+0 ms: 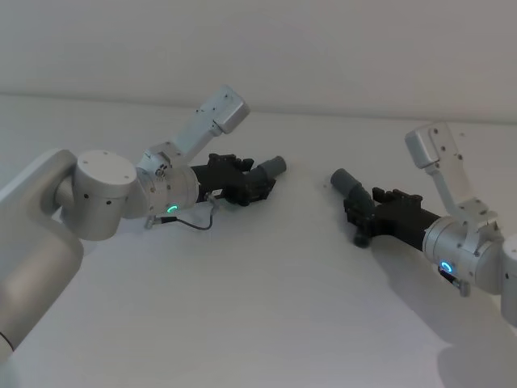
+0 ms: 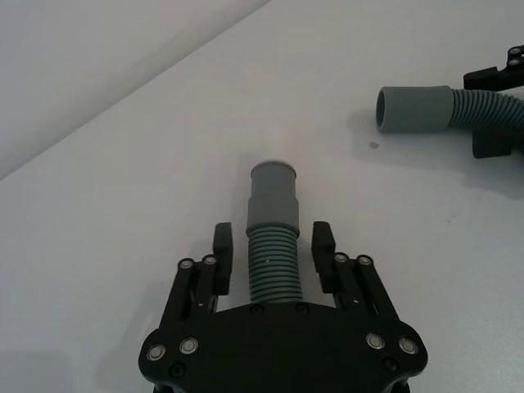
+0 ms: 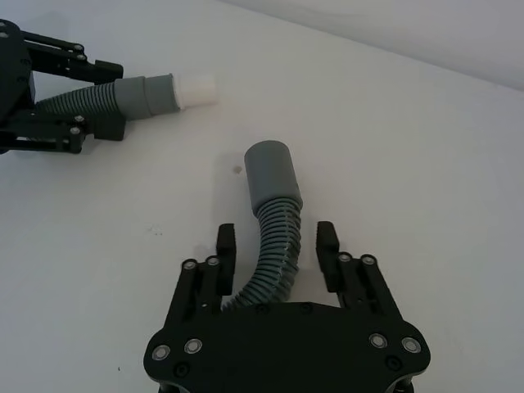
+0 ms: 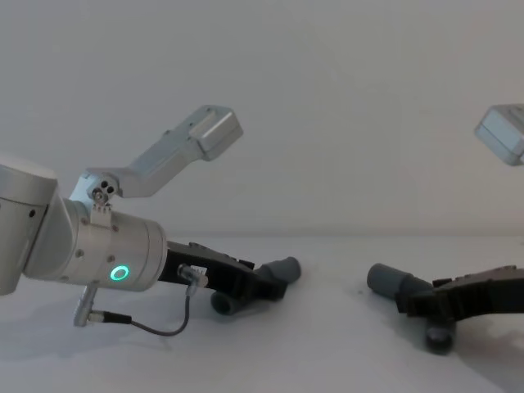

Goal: Use both hands to pick up one end of the pipe from the table, align the ends, and insert them.

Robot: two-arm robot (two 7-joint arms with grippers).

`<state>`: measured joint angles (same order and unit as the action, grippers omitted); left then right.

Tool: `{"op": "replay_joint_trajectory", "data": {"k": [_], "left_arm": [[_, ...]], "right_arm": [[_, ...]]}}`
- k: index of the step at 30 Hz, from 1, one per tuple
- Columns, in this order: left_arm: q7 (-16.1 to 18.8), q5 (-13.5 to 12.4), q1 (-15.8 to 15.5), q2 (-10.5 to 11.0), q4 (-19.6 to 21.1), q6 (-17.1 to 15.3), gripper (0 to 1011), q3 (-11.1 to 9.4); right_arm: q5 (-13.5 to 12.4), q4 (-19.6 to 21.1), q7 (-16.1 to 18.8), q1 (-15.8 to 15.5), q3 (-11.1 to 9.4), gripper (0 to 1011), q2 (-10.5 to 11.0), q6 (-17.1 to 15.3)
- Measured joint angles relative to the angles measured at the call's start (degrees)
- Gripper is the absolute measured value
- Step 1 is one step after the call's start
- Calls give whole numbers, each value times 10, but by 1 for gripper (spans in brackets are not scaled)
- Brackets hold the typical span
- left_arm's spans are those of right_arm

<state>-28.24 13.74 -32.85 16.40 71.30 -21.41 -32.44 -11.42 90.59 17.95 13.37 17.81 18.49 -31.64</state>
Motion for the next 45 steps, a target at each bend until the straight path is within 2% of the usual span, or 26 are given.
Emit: {"op": "replay_joint_trajectory", "data": {"k": [6,9,15,30,37,45], "left_arm": [[0,0,0,0,0,0,439,0],[0,0,0,0,0,0,348,0],[0,0,0,0,-1,0,327,0],[0,0,0,0,0,3,325,0],[-2,-6,1,3,4,29,325,0],[-13,-20,0,12,15,80,325,-3]], "right_arm": [[0,0,0,0,0,457,0,0],[0,-1,0,0,0,326,0,-1],[0,-1,0,0,0,208,0,-1],[5,0,0,0,3,189,3,7],[20,5,1,0,7,185,13,34],[45,14,3,-1,12,183,33,80]]}}
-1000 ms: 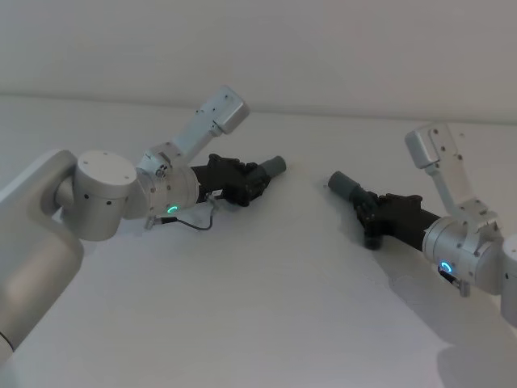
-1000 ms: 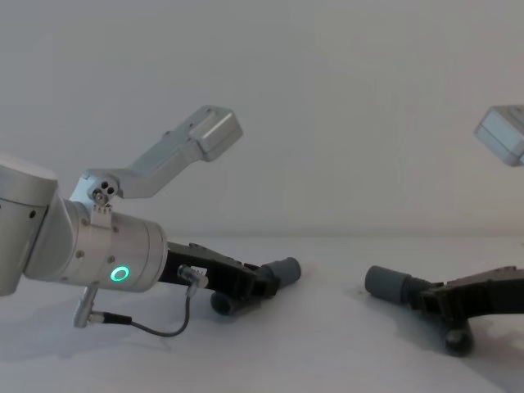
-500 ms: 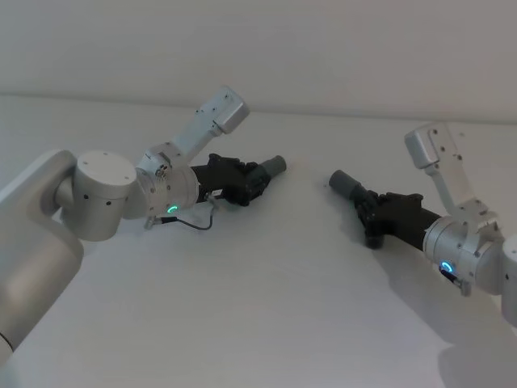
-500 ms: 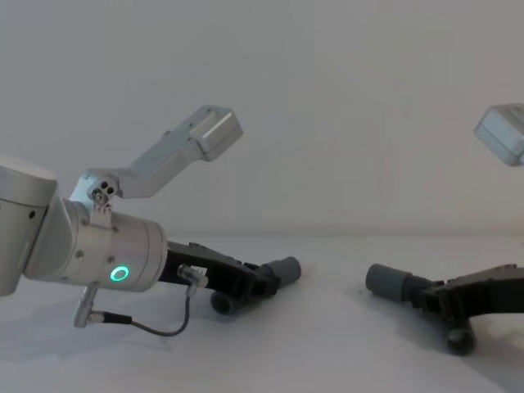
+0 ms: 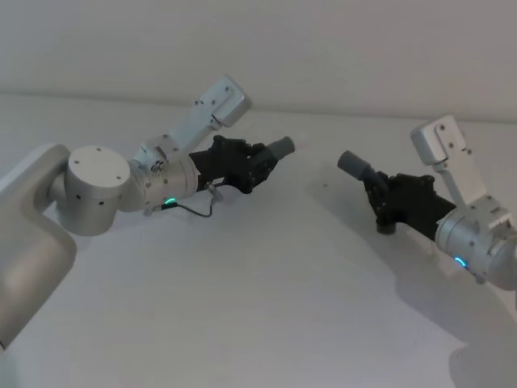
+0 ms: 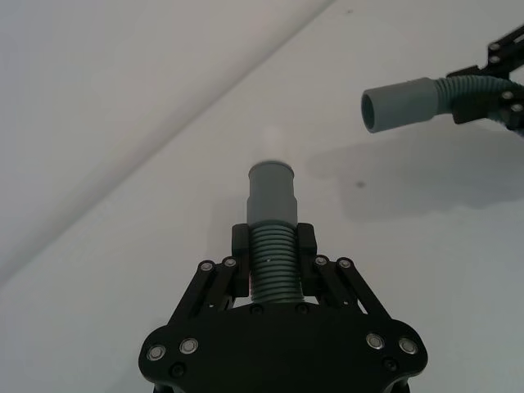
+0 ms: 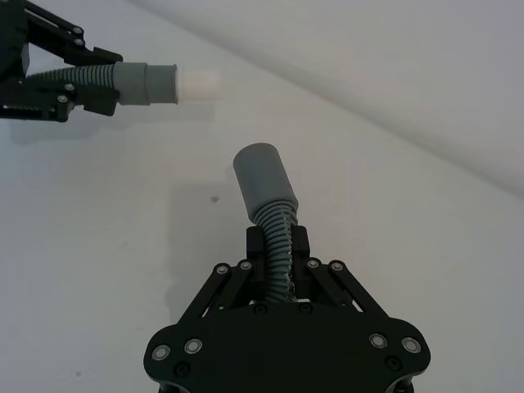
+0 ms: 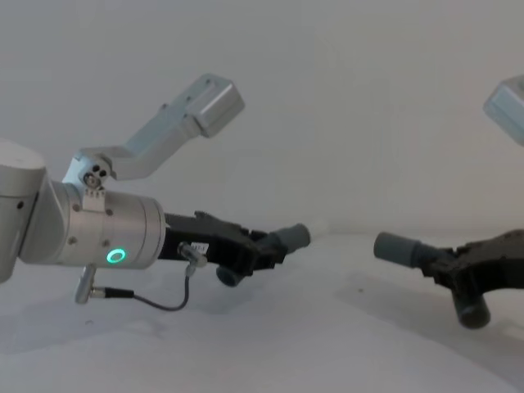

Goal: Use both hands to pick up one end of the pipe from the table, align the ends, and insert them.

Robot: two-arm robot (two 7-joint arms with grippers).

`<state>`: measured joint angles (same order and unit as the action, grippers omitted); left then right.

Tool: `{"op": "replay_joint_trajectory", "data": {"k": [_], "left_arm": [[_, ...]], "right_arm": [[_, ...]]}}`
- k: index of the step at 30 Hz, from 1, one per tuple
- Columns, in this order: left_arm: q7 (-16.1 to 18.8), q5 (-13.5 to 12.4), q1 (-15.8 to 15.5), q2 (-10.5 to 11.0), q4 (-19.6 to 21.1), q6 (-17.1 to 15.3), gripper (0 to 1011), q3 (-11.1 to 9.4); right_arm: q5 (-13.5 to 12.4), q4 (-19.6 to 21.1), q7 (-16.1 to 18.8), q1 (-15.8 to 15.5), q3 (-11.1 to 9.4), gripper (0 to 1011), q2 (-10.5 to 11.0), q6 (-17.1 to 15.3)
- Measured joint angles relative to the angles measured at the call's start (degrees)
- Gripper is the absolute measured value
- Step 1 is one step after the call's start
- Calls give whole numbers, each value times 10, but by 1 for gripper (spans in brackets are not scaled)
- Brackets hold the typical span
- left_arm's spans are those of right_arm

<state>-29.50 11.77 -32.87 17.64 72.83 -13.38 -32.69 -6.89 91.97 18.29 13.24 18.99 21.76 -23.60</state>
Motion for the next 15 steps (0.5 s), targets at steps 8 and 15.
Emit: {"op": "replay_joint_trajectory", "data": {"k": [8,15], "left_arm": [[-15,-21,-5,14,15,53,325,-7],[-33,-49,-14,32,31,105,325,-20]], "right_arm": [[32,12,7,-3,3,181,31,64],[62,19,14,-6,5,179,64,123]]}}
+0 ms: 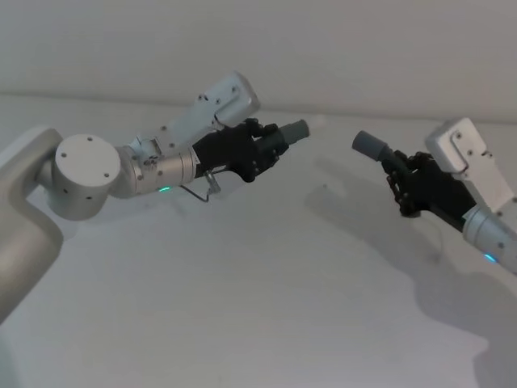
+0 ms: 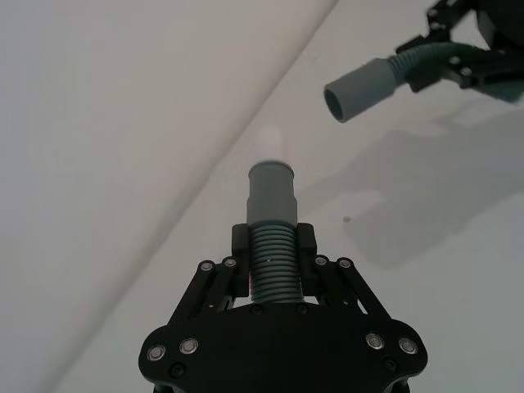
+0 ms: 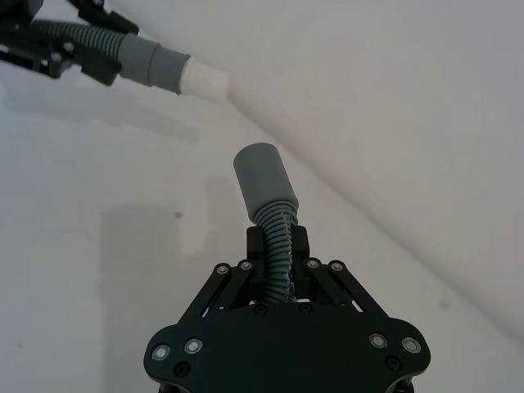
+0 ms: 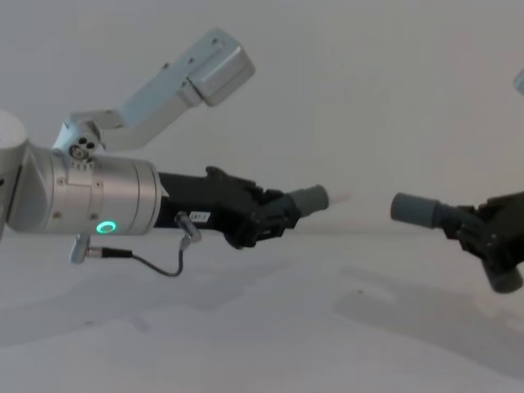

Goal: Use both hands to pick up one end of the pipe from the table, align the ends, and insert them.

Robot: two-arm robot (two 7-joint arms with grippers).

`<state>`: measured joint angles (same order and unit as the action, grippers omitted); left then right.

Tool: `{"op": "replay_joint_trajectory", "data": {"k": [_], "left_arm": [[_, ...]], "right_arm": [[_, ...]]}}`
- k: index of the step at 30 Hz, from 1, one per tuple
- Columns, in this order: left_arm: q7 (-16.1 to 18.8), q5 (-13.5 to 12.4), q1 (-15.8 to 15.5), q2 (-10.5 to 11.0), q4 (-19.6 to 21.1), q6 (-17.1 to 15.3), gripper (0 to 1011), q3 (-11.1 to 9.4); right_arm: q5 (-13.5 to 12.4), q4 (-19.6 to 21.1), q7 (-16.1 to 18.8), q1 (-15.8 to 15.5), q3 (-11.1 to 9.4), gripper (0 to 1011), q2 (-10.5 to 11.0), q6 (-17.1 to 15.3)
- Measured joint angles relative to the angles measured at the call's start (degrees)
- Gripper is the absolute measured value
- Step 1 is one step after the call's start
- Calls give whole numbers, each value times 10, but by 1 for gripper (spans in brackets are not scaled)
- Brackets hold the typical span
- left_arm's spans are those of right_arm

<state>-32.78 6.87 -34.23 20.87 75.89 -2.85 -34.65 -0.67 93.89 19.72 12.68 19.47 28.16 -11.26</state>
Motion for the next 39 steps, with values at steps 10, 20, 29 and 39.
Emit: {"op": "replay_joint_trajectory", "data": {"k": [10,20,29,39], "left_arm": [[-22,-47,-14,25,22,72,325,-18],[-35,-102,-31,54,46,149,325,-39],[-38,-148,-45,75,64,210,325,-54],[-35,-208,-65,100,87,282,325,-73]], "right_arm": [[54,7,7,-4,-1,178,55,103],[108,9,-1,-10,-8,177,105,203],[172,6,-26,-17,-21,177,155,302],[253,-3,-66,-22,-35,176,191,390]]}}
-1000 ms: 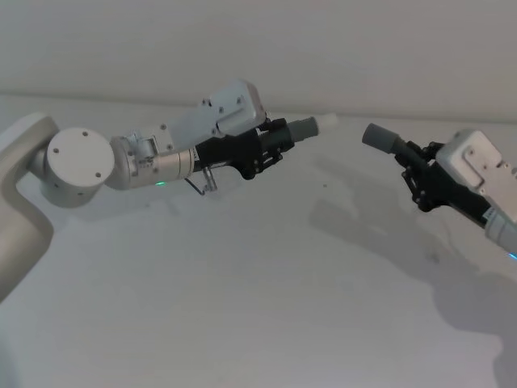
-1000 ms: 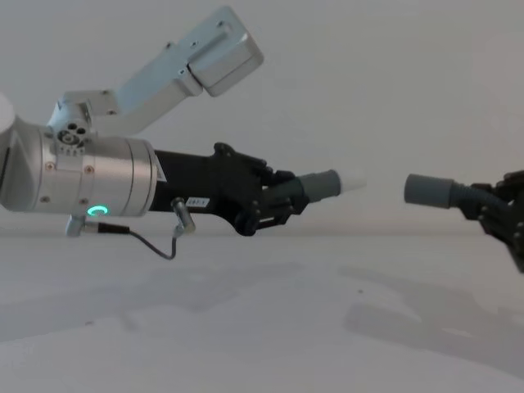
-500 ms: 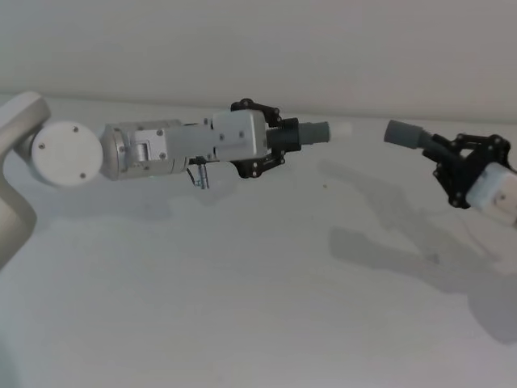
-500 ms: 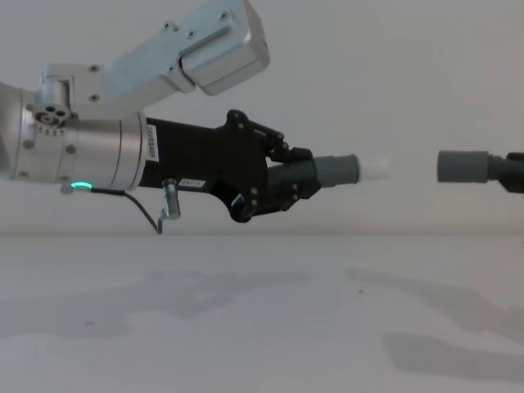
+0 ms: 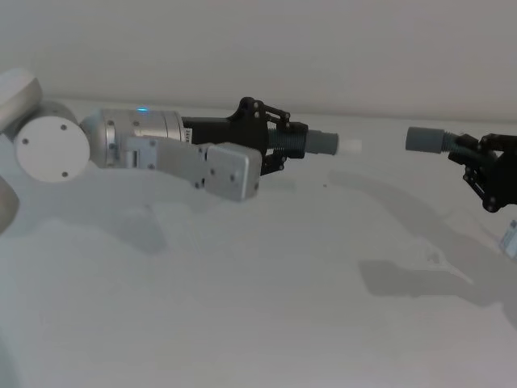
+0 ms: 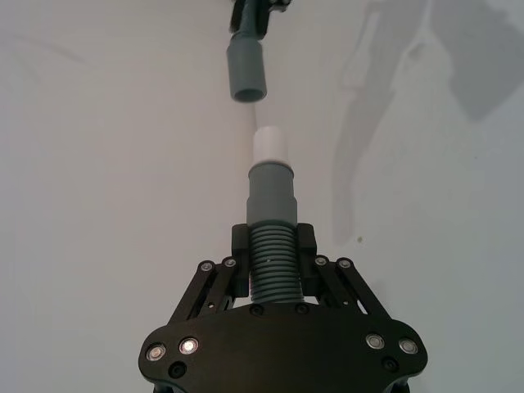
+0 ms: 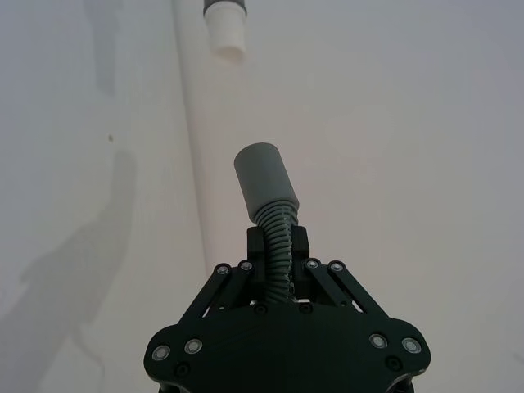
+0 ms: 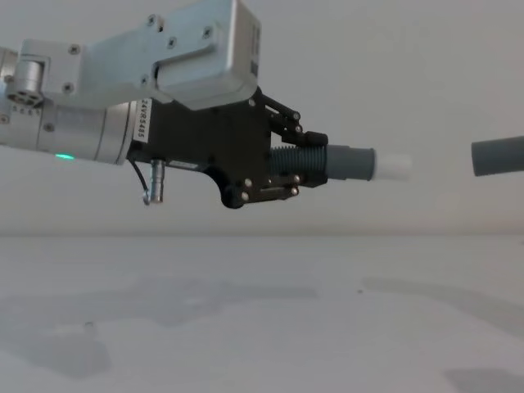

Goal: Use both hands to pick up one end of the pipe from the table, align the ends, and insert them.

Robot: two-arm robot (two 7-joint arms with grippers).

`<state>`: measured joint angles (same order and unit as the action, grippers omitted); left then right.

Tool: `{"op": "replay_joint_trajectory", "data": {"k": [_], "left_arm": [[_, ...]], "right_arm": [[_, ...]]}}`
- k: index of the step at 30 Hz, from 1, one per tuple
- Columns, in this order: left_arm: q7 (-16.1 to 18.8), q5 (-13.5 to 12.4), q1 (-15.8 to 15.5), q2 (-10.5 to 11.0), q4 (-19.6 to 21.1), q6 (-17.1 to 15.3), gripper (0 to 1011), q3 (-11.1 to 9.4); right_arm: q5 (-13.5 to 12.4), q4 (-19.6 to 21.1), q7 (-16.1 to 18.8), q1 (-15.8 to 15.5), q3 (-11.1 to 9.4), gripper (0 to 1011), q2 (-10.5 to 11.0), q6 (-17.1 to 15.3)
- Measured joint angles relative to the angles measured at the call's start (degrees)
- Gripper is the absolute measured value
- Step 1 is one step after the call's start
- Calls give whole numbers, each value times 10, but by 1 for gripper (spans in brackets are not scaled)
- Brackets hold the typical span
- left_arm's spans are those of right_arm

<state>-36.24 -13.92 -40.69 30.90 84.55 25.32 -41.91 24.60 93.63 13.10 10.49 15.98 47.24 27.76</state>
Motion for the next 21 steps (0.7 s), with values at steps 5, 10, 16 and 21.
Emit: {"op": "replay_joint_trajectory", "data": {"k": [5,10,16,21], "left_arm": [[6,-34,-11,13,13,37,325,-9],[10,-62,-20,22,23,66,325,-16],[14,-87,-30,33,35,92,325,-22],[15,-100,-35,38,41,105,325,-25]], "right_arm": [[17,-1,-4,0,-1,176,3,12],[16,0,13,3,2,176,-1,9],[-2,4,41,8,10,176,-11,-11],[-29,10,71,13,16,176,-21,-39]]}}
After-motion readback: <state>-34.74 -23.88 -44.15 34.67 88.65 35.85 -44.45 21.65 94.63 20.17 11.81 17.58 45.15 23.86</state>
